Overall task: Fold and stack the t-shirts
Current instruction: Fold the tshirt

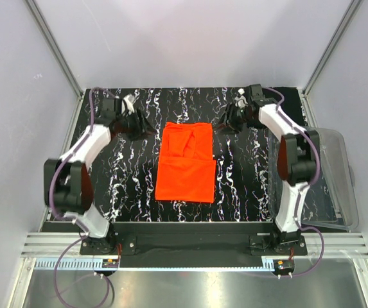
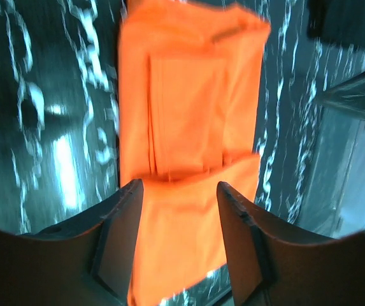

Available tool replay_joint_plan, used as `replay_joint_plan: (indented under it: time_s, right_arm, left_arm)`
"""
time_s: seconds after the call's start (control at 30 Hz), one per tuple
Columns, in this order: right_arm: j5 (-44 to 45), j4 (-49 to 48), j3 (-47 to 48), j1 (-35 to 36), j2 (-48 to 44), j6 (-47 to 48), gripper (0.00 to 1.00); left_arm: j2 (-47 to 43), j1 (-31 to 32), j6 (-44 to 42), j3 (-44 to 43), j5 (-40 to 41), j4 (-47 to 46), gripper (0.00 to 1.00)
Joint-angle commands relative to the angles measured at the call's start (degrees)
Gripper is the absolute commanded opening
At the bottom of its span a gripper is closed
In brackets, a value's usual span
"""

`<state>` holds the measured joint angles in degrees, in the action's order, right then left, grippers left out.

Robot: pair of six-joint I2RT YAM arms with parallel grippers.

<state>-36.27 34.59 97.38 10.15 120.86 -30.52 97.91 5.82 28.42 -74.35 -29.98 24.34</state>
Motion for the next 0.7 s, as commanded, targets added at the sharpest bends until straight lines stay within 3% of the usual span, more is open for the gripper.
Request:
replay_joint_plan:
  time_s: [0.0,0.07,0.13,0.33,0.47,0.57,0.6,0.67]
  right_arm:
    - [2.52,4.78,-6.92,1.62,-10.27,6.79,0.47]
    - [3.13,5.22,-11.76,2.50,-14.85,8.55,0.49]
    - [3.84,5.49,-16.14,4.25,-19.23,9.51,0.99]
    - [8.84,7.51,-26.00,9.35,-28.82,8.55,1.00]
    - [31.13,14.70,-25.49,19.96,-36.03,7.59,1.00]
    - [39.75,15.59,-28.90,20.43,-40.51,1.38,1.00]
    - [38.74,15.34,-30.66,19.13,-41.48,-1.53,1.00]
    - [27.51,13.42,-35.40,16.05,-43.51,-3.13,1.00]
  left_arm:
    - [-7.36,3.13,-3.11,8.48,4.13,2.29,0.56]
    - [-12.36,5.41,-1.80,11.93,4.49,2.47,0.56]
    - [-15.54,6.91,-0.57,16.67,6.15,2.47,0.57]
    - [-27.30,10.52,5.31,27.40,8.44,2.47,0.61]
    - [-34.00,10.87,9.53,33.73,7.84,1.42,0.63]
    - [-38.22,10.88,14.54,38.74,6.51,-0.86,0.63]
    - [-39.27,10.96,15.95,41.36,5.90,-2.70,0.62]
    - [-42.00,11.14,20.34,43.75,5.37,-4.64,0.61]
